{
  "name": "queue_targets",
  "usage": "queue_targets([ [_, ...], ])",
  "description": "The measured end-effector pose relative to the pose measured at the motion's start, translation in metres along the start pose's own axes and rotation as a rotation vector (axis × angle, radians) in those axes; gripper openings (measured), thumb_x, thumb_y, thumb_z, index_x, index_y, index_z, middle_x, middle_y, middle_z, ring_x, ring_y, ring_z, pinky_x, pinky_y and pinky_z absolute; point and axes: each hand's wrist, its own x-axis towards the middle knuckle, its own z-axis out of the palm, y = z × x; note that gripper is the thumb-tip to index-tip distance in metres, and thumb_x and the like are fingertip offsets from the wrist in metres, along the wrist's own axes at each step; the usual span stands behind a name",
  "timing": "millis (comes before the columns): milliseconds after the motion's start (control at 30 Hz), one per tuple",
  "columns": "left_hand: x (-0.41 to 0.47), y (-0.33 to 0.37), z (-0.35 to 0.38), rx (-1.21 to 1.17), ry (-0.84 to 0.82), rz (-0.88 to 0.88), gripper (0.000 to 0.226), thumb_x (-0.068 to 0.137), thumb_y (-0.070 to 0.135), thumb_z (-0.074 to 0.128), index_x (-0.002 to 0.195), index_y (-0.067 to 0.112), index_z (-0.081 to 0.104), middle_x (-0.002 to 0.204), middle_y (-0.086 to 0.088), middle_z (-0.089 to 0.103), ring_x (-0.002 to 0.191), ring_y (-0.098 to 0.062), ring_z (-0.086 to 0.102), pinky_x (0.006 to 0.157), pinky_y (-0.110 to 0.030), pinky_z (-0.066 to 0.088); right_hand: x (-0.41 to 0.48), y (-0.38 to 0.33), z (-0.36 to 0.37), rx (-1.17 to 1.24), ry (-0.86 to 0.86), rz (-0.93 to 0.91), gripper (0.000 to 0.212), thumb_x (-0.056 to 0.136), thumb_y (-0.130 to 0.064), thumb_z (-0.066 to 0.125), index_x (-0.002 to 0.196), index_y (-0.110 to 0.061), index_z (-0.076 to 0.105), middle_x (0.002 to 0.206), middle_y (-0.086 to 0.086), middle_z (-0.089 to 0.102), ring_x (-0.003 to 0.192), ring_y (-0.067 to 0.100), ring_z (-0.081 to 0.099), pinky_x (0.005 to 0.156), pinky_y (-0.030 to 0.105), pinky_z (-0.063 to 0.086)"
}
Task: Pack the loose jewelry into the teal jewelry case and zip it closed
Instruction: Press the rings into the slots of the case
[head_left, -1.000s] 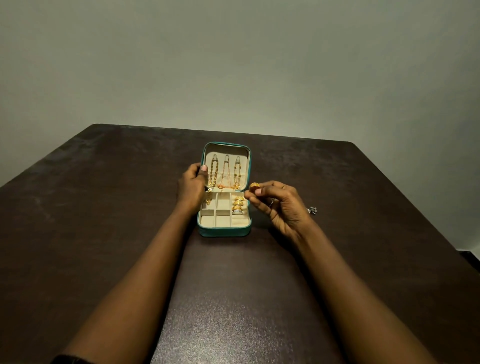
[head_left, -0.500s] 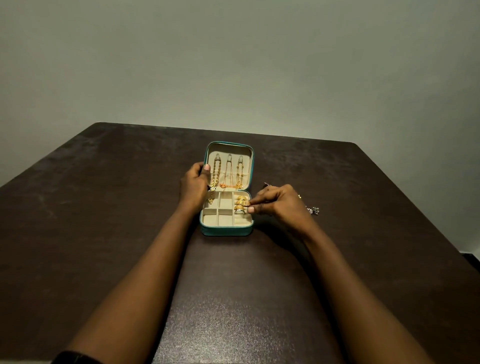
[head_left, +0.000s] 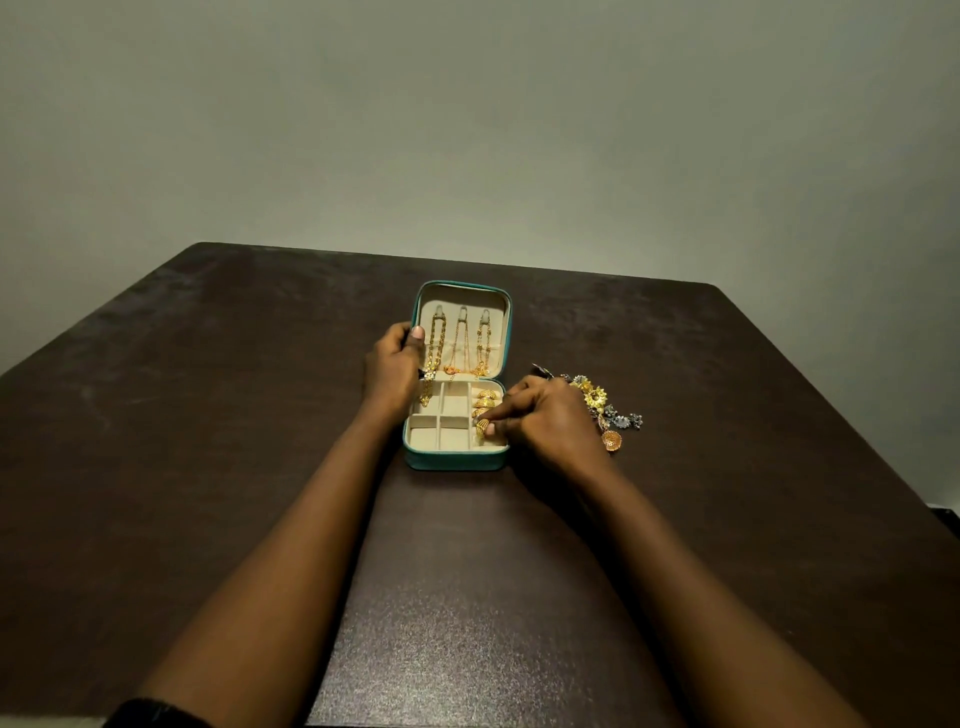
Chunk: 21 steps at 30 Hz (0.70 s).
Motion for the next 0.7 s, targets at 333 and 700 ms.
queue_targets([
  [333, -0.001, 0.000, 0.000, -0.007, -0.008, 0.001, 0.021, 0.100, 0.025, 0.039, 0.104, 0.018, 0.057, 0.105, -0.010, 0.065, 0.098, -0.026, 0.063, 0.089, -0.048, 0.052, -0.003, 0.001, 0.016, -0.141, 0.221, 0.018, 0.020, 0.072, -0.016, 0.079, 0.090, -0.010, 0.076, 0.090, -0.002, 0.066, 0.084, 0.013, 0.060, 0.075, 0.024, 0.048],
  [700, 0.000, 0.000, 0.000, 0.004, -0.011, -0.001, 0.022, 0.100, 0.025, 0.038, 0.106, 0.017, 0.058, 0.104, -0.008, 0.065, 0.099, -0.027, 0.063, 0.090, -0.050, 0.051, -0.016, -0.004, 0.020, -0.562, 0.141, -0.082, 0.023, 0.089, -0.012, 0.059, 0.109, -0.005, 0.068, 0.105, 0.008, 0.056, 0.096, 0.023, 0.058, 0.081, 0.033, 0.050],
])
